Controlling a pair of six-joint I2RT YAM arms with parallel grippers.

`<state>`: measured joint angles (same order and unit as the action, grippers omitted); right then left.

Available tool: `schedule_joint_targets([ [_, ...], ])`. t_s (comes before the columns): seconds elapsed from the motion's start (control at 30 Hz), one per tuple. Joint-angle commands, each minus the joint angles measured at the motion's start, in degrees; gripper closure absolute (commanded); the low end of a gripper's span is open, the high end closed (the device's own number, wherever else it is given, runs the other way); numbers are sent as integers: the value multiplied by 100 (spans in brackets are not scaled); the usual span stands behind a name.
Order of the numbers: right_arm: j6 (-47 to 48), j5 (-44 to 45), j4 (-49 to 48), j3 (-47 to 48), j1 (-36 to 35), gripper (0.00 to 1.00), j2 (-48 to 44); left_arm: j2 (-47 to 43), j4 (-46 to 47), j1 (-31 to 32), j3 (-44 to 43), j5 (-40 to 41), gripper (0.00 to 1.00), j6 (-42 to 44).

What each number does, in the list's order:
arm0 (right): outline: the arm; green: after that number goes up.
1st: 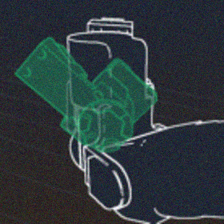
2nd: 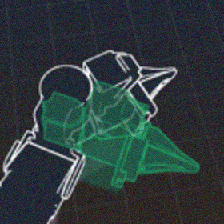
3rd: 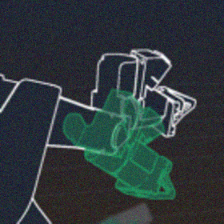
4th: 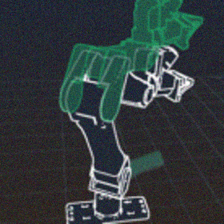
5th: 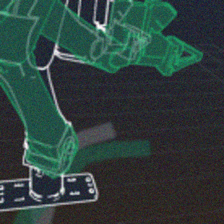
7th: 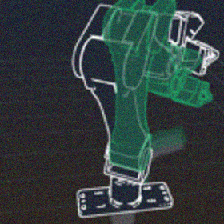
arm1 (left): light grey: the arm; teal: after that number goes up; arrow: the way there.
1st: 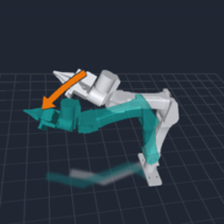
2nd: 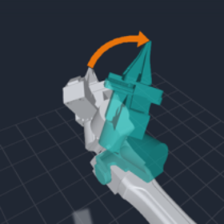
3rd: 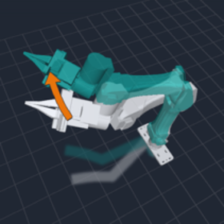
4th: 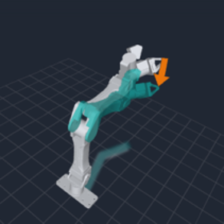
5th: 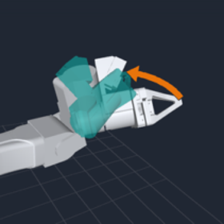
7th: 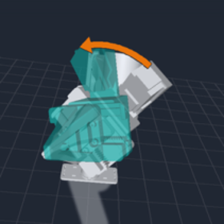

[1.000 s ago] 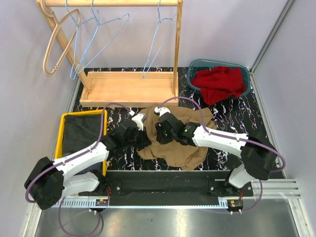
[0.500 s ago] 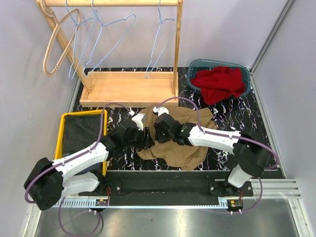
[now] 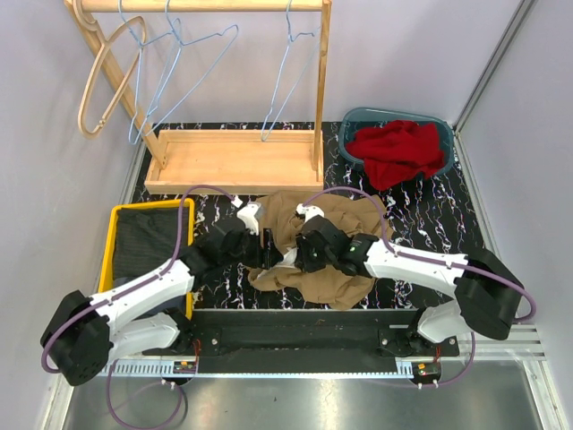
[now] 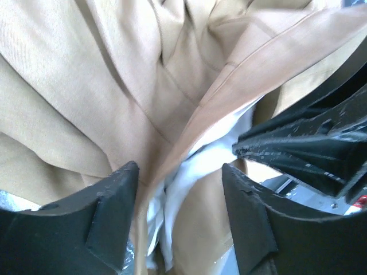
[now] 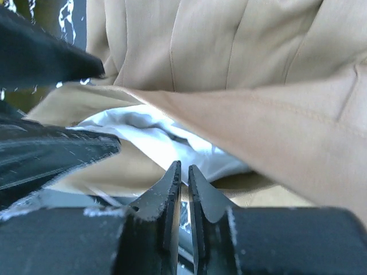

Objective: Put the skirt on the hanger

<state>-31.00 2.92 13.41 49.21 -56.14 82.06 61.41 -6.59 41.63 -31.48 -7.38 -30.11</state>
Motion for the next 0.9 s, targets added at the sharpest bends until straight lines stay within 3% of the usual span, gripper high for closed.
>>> schedule_joint_targets([
  [0.0,-195,-274,136,-227,-37,82,-226,-383,483,30,72,-54,33,-91],
  [0.07,-213,-274,127,-289,-46,83,-164,-472,588,30,134,-62,26,-118],
  [0.17,-231,-415,127,-377,-55,84,-103,-367,536,30,178,-45,25,-127],
  [0.47,-406,-371,153,-649,-73,84,-366,-243,580,73,652,-466,33,-285],
  [0.6,-433,-371,144,-667,-81,84,-261,-698,615,91,828,-651,32,-303],
  [0.87,-424,-318,83,-422,-108,84,46,-1877,387,118,1197,-721,20,-364],
])
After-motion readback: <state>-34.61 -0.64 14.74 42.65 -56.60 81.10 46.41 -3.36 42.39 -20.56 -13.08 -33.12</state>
